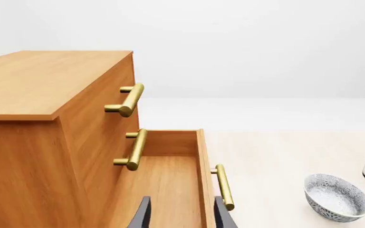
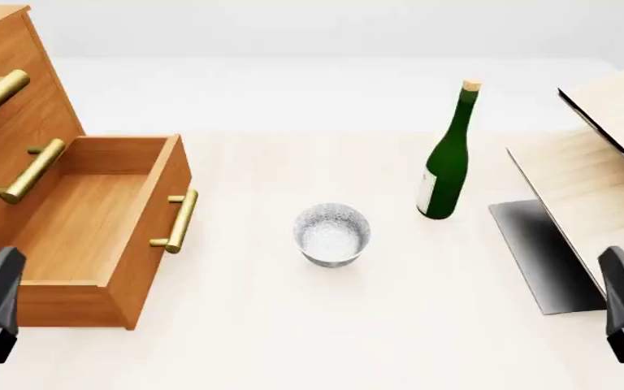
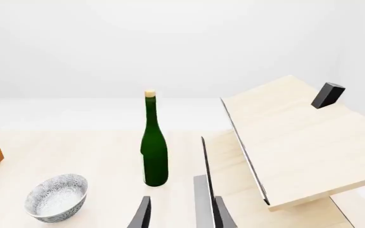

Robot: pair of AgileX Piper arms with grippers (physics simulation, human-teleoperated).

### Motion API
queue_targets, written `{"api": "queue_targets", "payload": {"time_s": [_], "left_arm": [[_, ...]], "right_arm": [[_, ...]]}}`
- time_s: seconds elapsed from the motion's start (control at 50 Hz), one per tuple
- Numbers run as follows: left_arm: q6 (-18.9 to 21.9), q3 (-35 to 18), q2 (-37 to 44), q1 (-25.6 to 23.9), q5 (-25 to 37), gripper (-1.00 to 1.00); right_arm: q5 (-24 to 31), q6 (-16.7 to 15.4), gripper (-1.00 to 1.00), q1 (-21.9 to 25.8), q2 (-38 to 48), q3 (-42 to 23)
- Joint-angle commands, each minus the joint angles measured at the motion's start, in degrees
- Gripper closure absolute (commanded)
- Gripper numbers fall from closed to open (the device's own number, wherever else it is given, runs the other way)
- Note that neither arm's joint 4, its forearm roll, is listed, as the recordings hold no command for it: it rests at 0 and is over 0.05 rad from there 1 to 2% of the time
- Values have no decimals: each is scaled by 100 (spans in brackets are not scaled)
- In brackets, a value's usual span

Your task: Put the bowl in the bottom drawer of the cabinet.

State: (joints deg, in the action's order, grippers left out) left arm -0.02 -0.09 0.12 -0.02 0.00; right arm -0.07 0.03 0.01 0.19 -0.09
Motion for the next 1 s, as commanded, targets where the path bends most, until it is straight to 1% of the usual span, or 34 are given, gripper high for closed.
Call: {"api": "queue_targets", "payload": {"time_s": [0.02,0.18,0.24,0.26,0.3,0.32,0.36,0.42,0.44,0.46,0.48,0.5,0.54,0.56,0.58,0.6,0.62,0.64,0.66,0.68,0.7,0.72,0.76,0.78,0.86,0.88,0.9,0.92,0.94,0.96,0.98,1.0], "left_arm": [[-15,-19,43,-7,-15,-100],[-13,-23,26,-51,-11,-100],[142,-92,10,-429,37,-100],[293,-78,-3,-584,-20,-100],[459,-104,-10,-869,-77,-100],[477,-134,-1,-886,-114,-100],[606,-91,18,-1090,-95,-100],[529,-156,21,-996,-48,-100],[523,-189,157,-925,-122,-100],[607,-222,263,-1023,-202,-100],[595,-244,391,-1107,-315,-100],[577,-256,505,-1088,-398,-100],[500,-332,701,-1316,-509,-100],[535,-370,1060,-1544,-737,-100],[531,-394,1112,-1672,-792,-100],[536,-257,1054,-1829,-965,-100],[557,-12,1275,-2021,-1405,-100],[570,1,1659,-2184,-1706,-100],[677,2,2222,-2318,-2111,-100],[601,-16,2362,-2497,-2290,-100],[680,-82,2576,-2586,-2396,-100],[696,-117,2732,-2634,-2487,-100],[675,-171,2743,-2692,-2516,-100],[559,-252,2866,-2784,-2625,-100],[575,-498,3526,-3138,-3037,-100],[508,-802,3420,-3224,-2706,-100],[522,-1107,3496,-3397,-2471,-100],[578,-1142,3565,-3493,-2517,-100],[531,-941,3700,-3526,-2875,-100],[531,-936,3713,-3526,-2894,-100],[566,-1089,3993,-3703,-2940,-100],[520,-1305,4099,-3710,-2761,-100]], "right_arm": [[-22,10,-100,1,40,-14],[-42,7,-100,2,58,-11],[-47,7,-100,2,62,-9],[-49,7,-100,2,63,-9],[-53,7,-100,2,67,-8],[-54,7,-100,2,68,-7],[-56,6,-100,2,69,-7],[-59,6,-100,2,72,-6],[-59,6,-100,2,72,-6],[-59,6,-100,3,72,-6],[-61,6,-100,3,73,-6],[-62,6,-100,3,75,-6],[-64,6,-100,3,76,-5],[-65,6,-100,3,76,-5],[-65,6,-100,3,77,-5],[-65,6,-100,3,77,-5],[-66,6,-100,3,77,-5],[-65,6,-100,3,76,-5],[-65,6,-100,3,76,-5],[-64,6,-100,3,75,-4],[-63,6,-100,3,73,-5],[-62,6,-100,3,72,-5],[-60,6,-100,3,71,-5],[-59,6,-100,3,69,-5],[-57,6,-100,3,68,-5],[-56,6,-100,3,67,-5],[-56,5,-100,4,68,-6],[-56,5,-100,4,67,-6],[-56,5,-100,4,67,-6],[-55,5,-100,4,67,-6],[-54,5,-100,4,66,-6],[-54,5,-100,4,65,-6]]}}
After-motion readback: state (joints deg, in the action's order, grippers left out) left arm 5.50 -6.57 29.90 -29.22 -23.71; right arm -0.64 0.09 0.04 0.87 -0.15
